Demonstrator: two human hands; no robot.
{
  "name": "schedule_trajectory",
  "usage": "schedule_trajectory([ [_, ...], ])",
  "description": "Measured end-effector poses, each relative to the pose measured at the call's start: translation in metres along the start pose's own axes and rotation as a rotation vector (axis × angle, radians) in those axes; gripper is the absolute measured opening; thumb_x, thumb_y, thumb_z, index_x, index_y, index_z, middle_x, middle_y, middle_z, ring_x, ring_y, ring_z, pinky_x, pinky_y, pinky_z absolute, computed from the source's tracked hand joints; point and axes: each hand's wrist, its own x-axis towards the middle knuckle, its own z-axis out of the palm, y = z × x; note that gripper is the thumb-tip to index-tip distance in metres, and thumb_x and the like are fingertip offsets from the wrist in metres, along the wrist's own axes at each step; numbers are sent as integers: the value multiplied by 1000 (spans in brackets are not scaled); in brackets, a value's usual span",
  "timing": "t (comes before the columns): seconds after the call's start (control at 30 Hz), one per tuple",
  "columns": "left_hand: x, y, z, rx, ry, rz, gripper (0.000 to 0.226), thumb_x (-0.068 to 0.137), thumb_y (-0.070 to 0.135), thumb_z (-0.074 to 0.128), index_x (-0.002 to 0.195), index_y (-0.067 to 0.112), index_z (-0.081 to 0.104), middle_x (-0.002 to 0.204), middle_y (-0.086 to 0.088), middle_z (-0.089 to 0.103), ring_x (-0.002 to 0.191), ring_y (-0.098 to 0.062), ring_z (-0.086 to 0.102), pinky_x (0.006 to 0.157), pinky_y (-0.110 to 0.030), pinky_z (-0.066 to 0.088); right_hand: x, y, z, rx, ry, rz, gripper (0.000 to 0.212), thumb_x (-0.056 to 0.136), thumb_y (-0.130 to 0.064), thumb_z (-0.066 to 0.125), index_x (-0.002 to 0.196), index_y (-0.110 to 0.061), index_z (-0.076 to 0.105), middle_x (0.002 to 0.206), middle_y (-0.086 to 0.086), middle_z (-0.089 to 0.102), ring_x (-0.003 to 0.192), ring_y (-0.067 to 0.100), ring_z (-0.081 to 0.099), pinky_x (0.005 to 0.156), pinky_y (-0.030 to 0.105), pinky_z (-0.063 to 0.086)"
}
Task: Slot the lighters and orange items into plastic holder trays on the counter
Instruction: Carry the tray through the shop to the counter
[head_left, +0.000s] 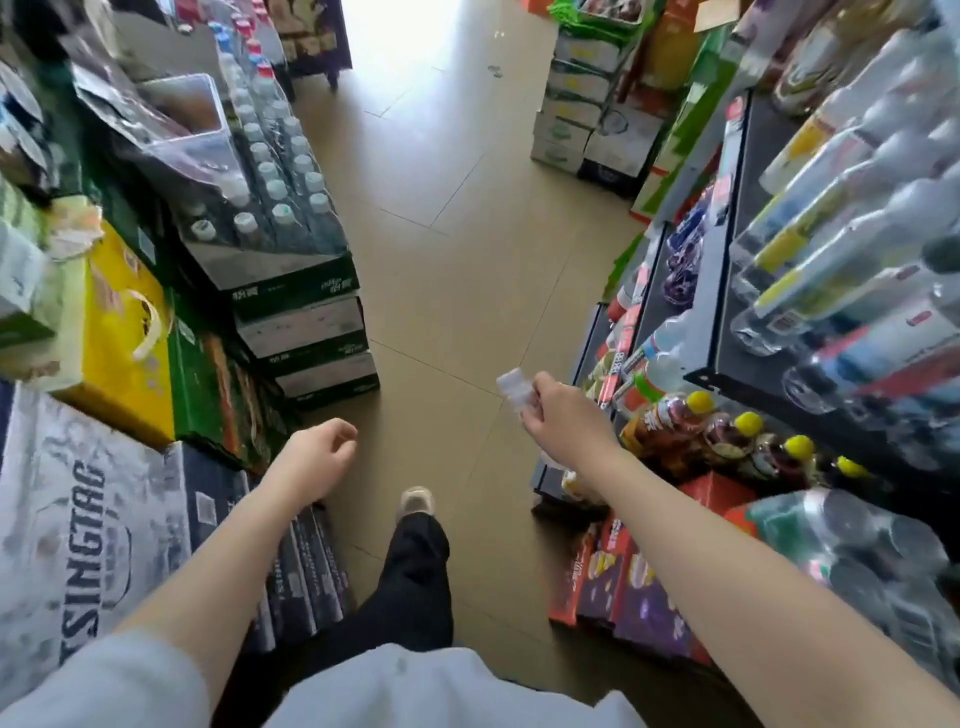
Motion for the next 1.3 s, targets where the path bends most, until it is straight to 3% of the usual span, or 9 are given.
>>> schedule_trajectory([
  [0.07, 48, 3, -17, 7, 16, -7, 26, 91, 25, 48, 115, 19, 56, 100, -2, 60, 83, -13, 55, 64, -22, 42, 52, -4, -10, 19, 7, -16, 16, 90, -24, 47, 80, -17, 37, 72, 2, 49, 62, 24, 46, 45, 27, 27],
  [0.27, 180, 35, -71, -26, 30, -16, 25, 91, 25, 50, 114, 19, 57, 106, -1, 63, 88, -12, 53, 77, -24, 42, 196, -12, -36, 15, -52, 46, 15, 90, -25, 44, 80, -17, 37, 76, 3, 49, 69, 26, 48, 47, 28, 26],
  [0.43, 278, 96, -104, -79, 32, 98, 20, 90, 26, 51, 108, 24, 58, 95, 5, 63, 81, -4, 57, 67, -18, 41, 295, 17, -59, -17, -108, 128, 15, 91, -26, 41, 81, -16, 36, 80, 5, 49, 68, 25, 45, 46, 28, 24],
  [0.6, 393, 162, -123, -95, 28, 189, 22, 91, 23, 50, 111, 21, 56, 92, 7, 60, 79, -3, 55, 68, -20, 43, 414, 57, -88, -67, -172, 182, 14, 92, -22, 41, 82, -13, 37, 90, 13, 56, 70, 26, 44, 53, 31, 30],
  [0.73, 487, 205, -132, -77, 19, 158, 24, 91, 22, 49, 114, 19, 56, 96, 7, 60, 81, -7, 56, 72, -23, 46, 520, 80, -121, -75, -188, 166, 15, 91, -23, 41, 81, -13, 37, 94, 15, 60, 74, 28, 48, 59, 33, 36],
  [0.9, 584, 230, -152, -41, 27, 75, 21, 91, 19, 48, 109, 14, 59, 103, 1, 60, 85, -9, 55, 76, -21, 43, 649, 78, -168, -128, -181, 86, 14, 91, -26, 40, 81, -16, 37, 90, 9, 61, 69, 27, 51, 51, 29, 31],
  [1.1, 693, 213, -187, -82, 50, -82, 24, 92, 18, 47, 113, 13, 56, 106, 1, 60, 90, -10, 55, 80, -21, 43, 795, 31, -197, -116, -197, -103, 15, 89, -25, 42, 79, -16, 35, 84, 6, 60, 69, 27, 50, 47, 29, 26],
  [1.3, 819, 183, -247, -133, 92, -198, 21, 91, 18, 49, 110, 16, 58, 100, 3, 63, 81, -4, 55, 68, -15, 39, 959, -39, -209, -133, -221, -264, 15, 89, -28, 43, 83, -15, 38, 81, 2, 54, 71, 27, 52, 51, 29, 31],
])
